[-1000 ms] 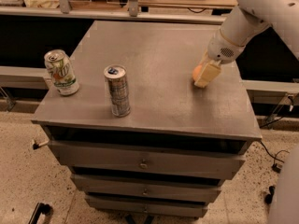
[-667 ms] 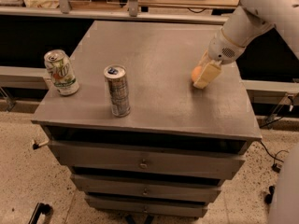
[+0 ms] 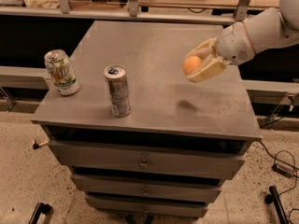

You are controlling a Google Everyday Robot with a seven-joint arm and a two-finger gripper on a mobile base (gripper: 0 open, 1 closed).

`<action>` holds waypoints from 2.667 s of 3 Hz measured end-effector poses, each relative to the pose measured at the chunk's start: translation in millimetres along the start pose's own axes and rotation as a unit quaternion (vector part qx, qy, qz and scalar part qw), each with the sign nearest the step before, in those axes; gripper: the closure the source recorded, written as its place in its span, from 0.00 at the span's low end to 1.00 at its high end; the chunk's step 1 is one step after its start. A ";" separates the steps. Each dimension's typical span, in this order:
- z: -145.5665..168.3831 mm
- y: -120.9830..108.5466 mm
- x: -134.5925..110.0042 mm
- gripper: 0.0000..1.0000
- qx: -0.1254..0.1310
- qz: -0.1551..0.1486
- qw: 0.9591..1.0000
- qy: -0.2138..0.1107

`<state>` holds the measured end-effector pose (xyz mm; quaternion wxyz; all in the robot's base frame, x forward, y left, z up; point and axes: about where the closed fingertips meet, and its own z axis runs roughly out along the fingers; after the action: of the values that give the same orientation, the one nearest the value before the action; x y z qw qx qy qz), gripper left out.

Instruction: Move orange near redbull can

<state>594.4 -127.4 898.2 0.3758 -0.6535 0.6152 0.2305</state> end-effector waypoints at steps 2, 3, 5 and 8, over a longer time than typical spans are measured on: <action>9.4 11.8 -14.1 1.00 0.005 -0.007 1.000 -0.023; 39.0 32.5 -24.9 1.00 0.009 0.042 0.998 -0.054; 88.8 60.7 -43.2 1.00 -0.036 0.083 0.992 -0.088; 128.8 80.7 -57.2 0.84 -0.086 0.098 0.984 -0.120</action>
Offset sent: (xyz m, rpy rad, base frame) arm -0.0171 0.0180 -0.0084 0.0413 0.0061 -0.0238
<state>528.5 11.7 846.4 0.3651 -0.5874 0.6046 0.3953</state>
